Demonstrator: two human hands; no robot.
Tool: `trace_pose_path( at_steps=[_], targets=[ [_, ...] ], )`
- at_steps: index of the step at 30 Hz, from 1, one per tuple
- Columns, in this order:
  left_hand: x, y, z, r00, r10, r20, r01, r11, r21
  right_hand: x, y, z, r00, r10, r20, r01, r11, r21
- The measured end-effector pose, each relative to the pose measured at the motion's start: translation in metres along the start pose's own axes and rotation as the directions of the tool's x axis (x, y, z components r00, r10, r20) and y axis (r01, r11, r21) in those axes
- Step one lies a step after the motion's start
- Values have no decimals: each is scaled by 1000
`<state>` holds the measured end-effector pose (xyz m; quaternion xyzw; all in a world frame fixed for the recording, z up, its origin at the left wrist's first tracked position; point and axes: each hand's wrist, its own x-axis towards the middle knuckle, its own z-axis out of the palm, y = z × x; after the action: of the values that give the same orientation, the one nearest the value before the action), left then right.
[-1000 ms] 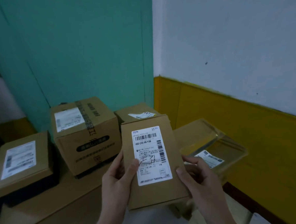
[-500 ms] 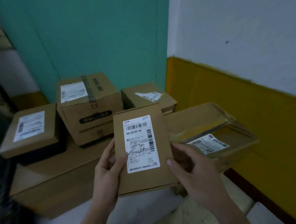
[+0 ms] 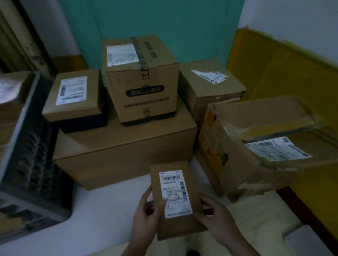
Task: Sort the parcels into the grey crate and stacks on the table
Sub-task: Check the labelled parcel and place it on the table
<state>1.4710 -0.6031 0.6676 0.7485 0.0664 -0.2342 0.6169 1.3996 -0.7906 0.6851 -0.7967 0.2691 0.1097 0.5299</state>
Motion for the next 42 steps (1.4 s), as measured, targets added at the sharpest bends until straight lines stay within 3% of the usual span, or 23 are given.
trace_pose_path(
  at_steps=[9,12,14,16,19,22,26,31,36,42],
  targets=[
    [64,-48,31,978,-198,62,172,941,292,48,34,4,994,106,25,-108,993,51],
    [58,-30,42,975,-201,91,168,945,280,65,45,-2,995,74,64,-73,997,-19],
    [56,-25,52,980,-169,106,137,956,259,71,55,-3,997,-14,71,25,987,-161],
    [54,-26,62,986,-130,108,105,971,213,74,69,-2,986,-149,75,166,908,-385],
    [51,-29,72,988,-115,100,103,988,118,71,84,5,965,-250,80,245,752,-612],
    [51,-31,79,992,-106,75,102,993,51,68,81,12,960,-230,161,274,639,-718],
    [49,-27,77,985,-159,73,160,987,1,68,82,12,952,-228,205,303,588,-750],
    [47,-19,74,987,-160,-10,160,987,-21,70,78,13,955,-221,200,295,604,-740],
    [42,-5,49,988,-90,-125,86,996,-38,61,36,14,940,-288,185,342,784,-517],
    [31,27,3,974,41,-222,-48,999,-25,55,-37,33,939,-305,157,340,888,-310]
  ],
)
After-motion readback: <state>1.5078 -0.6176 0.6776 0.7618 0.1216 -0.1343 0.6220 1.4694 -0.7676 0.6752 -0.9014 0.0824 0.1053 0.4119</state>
